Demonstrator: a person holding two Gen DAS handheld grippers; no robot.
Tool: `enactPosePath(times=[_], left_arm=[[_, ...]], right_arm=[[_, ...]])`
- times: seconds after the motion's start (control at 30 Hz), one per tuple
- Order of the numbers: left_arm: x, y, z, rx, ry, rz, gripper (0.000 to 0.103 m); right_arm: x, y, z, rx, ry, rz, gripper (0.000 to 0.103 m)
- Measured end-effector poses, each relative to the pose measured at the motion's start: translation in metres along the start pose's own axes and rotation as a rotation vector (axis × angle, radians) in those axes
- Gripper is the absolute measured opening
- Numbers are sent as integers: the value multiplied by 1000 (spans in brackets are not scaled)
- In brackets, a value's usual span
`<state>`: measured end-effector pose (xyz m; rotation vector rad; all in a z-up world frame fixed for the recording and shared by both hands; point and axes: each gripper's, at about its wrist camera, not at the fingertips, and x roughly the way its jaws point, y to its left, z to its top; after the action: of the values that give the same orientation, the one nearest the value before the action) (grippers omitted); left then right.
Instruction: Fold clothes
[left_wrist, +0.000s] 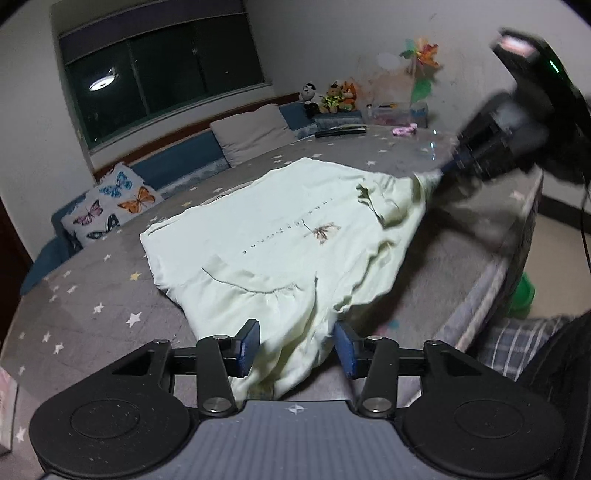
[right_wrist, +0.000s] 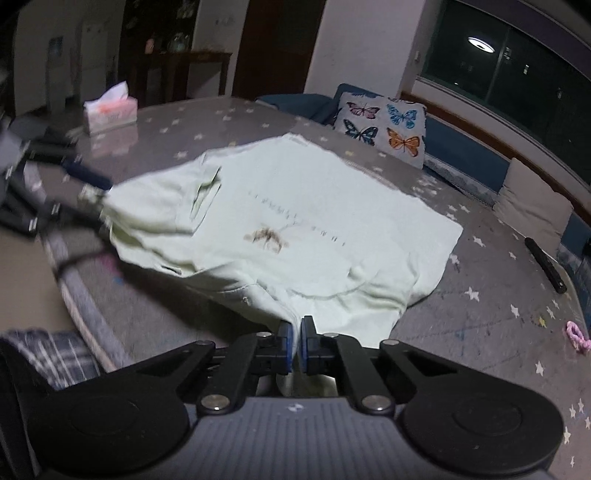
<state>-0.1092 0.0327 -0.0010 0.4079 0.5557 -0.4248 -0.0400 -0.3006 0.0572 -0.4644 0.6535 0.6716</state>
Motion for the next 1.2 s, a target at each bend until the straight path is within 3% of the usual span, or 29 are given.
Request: enactPosePath(times=[0.17, 0.27, 0.37, 0.43, 0.53, 0.6, 0.67, 0.93, 1.2], left_arm=[[2, -11, -7, 90, -9, 8, 62], [7, -14, -7, 112, -14, 20, 71], [17, -19, -7, 132, -10, 37, 70], [23, -21, -6, 147, -6, 47, 65], [29, -17, -5, 155, 2, 60, 46], [31, -13, -4, 161, 13, 72, 24], [30, -5, -4, 143, 14, 77, 9], [-8, 7, 13, 115, -54, 90, 5], [-92, 7, 30, 106, -111, 114, 4]], right_arm=[[-3, -12, 20, 46, -25, 10, 4], [-4, -17, 31, 70, -34, 15, 4], [-3, -20, 40, 82, -32, 17, 4], [-2, -20, 43, 80, -33, 12, 4], [-2, -20, 45, 79, -37, 7, 4], [-3, -19, 45, 80, -41, 1, 4], [-4, -19, 43, 80, -49, -8, 4], [-13, -17, 33, 104, -84, 2, 3], [-86, -4, 19, 57, -180, 102, 3]])
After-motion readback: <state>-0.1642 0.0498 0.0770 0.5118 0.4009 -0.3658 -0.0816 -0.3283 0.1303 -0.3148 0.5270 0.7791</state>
